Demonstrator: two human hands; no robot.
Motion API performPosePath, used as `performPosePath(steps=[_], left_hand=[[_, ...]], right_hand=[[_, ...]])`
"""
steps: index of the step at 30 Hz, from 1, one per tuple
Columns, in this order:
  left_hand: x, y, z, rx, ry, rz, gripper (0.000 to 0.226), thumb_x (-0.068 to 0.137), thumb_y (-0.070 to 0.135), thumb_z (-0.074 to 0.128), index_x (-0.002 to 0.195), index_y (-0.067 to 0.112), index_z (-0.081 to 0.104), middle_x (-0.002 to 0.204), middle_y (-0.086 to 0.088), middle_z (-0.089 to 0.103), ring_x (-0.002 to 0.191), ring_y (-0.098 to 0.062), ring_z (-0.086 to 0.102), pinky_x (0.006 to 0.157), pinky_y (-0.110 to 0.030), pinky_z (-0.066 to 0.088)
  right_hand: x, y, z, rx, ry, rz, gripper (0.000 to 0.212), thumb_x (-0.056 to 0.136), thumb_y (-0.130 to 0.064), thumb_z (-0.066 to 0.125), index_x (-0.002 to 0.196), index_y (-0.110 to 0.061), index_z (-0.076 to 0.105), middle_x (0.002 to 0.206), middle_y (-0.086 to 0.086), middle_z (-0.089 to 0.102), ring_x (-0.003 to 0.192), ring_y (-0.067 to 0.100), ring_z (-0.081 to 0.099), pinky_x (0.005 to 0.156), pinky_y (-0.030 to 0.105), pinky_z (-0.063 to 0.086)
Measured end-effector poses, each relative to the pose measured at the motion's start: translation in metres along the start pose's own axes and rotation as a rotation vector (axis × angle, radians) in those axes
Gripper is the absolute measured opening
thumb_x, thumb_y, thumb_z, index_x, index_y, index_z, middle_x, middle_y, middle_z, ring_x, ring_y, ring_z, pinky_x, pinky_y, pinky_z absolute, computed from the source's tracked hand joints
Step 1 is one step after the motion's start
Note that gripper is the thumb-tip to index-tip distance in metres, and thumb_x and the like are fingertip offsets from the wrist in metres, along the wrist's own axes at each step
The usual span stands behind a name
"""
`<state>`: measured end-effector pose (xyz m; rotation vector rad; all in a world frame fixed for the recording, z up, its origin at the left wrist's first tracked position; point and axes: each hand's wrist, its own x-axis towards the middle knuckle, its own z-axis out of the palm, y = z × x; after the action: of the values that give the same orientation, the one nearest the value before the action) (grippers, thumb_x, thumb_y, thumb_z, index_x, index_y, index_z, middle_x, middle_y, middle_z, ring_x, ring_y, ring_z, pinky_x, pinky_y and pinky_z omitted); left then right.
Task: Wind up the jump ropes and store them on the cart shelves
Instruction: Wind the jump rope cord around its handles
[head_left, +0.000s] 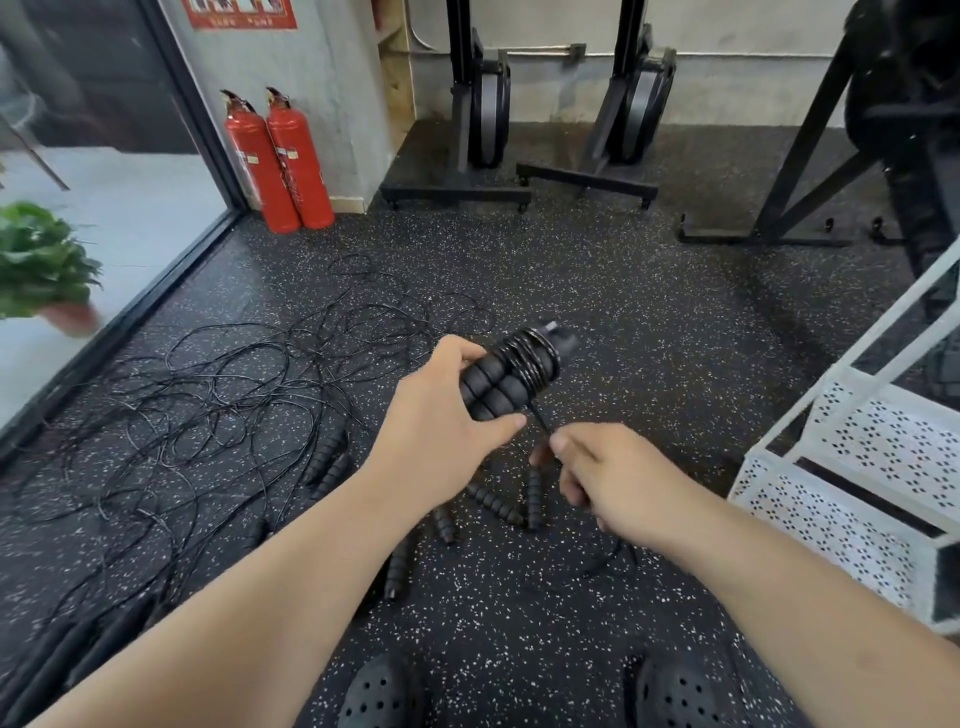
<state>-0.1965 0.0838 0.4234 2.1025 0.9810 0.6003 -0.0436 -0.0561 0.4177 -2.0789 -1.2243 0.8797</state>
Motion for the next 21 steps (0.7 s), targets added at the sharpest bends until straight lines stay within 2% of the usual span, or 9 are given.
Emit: performPosePath(steps=[2,4,6,9,12,16,18,21], left_hand=[[0.006,-0.009,-0.003,0.075,0.038,-0.033,0.057,0.078,0.037,0.094,0.117,0.039,0.053,0.100,0.019,0.068,0.090,0.000,0.063,0.074,-0.022,0.049],[0.011,-0.015,-0.005,0.163,0.043,-0.036,0.057,0.078,0.036,0.094,0.119,0.035,0.056,0.103,0.016,0.067,0.093,-0.010,0.064,0.081,-0.033,0.053],[0.013,-0.019,-0.004,0.277,-0.003,0.000,0.059,0.076,0.035,0.094,0.123,0.032,0.059,0.109,0.011,0.066,0.099,-0.016,0.063,0.088,-0.040,0.054],[0.009,-0.017,0.000,0.376,-0.130,0.101,0.061,0.073,0.033,0.093,0.123,0.035,0.059,0.110,0.009,0.061,0.103,-0.020,0.060,0.092,-0.045,0.054],[0.003,-0.009,0.002,0.383,-0.267,0.237,0.060,0.073,0.031,0.094,0.120,0.038,0.058,0.107,0.015,0.058,0.101,-0.014,0.059,0.091,-0.043,0.053],[-0.007,0.005,0.003,0.380,-0.466,0.378,0.061,0.080,0.031,0.092,0.125,0.043,0.053,0.115,0.024,0.056,0.109,-0.005,0.053,0.098,-0.036,0.049],[-0.013,0.012,0.004,0.356,-0.516,0.398,0.062,0.082,0.030,0.091,0.128,0.044,0.051,0.117,0.029,0.053,0.113,-0.001,0.049,0.101,-0.031,0.045],[-0.019,0.023,0.001,0.279,-0.539,0.406,0.062,0.083,0.028,0.091,0.129,0.043,0.052,0.117,0.030,0.055,0.114,0.003,0.050,0.097,-0.021,0.042]], right_hand=[[-0.008,-0.005,0.005,-0.179,-0.040,-0.051,0.031,0.114,-0.037,0.039,0.101,-0.030,0.065,0.071,-0.004,0.070,0.061,0.007,0.062,0.062,0.032,0.046],[-0.018,-0.012,0.007,-0.390,-0.009,-0.095,0.024,0.113,-0.043,0.040,0.109,-0.032,0.061,0.081,-0.006,0.070,0.071,0.013,0.066,0.067,0.037,0.053],[-0.026,-0.019,0.003,-0.573,0.084,-0.156,0.024,0.111,-0.049,0.039,0.116,-0.036,0.059,0.089,-0.010,0.069,0.077,0.013,0.065,0.072,0.039,0.056],[-0.027,-0.027,-0.015,-0.657,0.197,-0.296,0.029,0.108,-0.054,0.039,0.111,-0.038,0.063,0.089,-0.019,0.066,0.077,0.005,0.063,0.073,0.035,0.057],[-0.019,-0.019,-0.044,-0.538,0.213,-0.345,0.030,0.102,-0.056,0.047,0.108,-0.040,0.072,0.094,-0.023,0.071,0.085,0.002,0.065,0.081,0.038,0.057],[-0.011,-0.003,-0.067,-0.258,0.140,-0.316,0.005,0.091,-0.042,0.079,0.096,-0.042,0.080,0.095,-0.026,0.074,0.093,-0.001,0.068,0.091,0.035,0.055],[-0.009,0.001,-0.074,-0.169,0.099,-0.271,0.009,0.084,-0.038,0.087,0.090,-0.040,0.081,0.092,-0.021,0.077,0.090,0.000,0.070,0.090,0.032,0.055],[-0.009,0.008,-0.082,0.027,0.051,-0.225,0.013,0.077,-0.033,0.092,0.087,-0.031,0.083,0.086,-0.009,0.079,0.082,0.005,0.072,0.081,0.023,0.053]])
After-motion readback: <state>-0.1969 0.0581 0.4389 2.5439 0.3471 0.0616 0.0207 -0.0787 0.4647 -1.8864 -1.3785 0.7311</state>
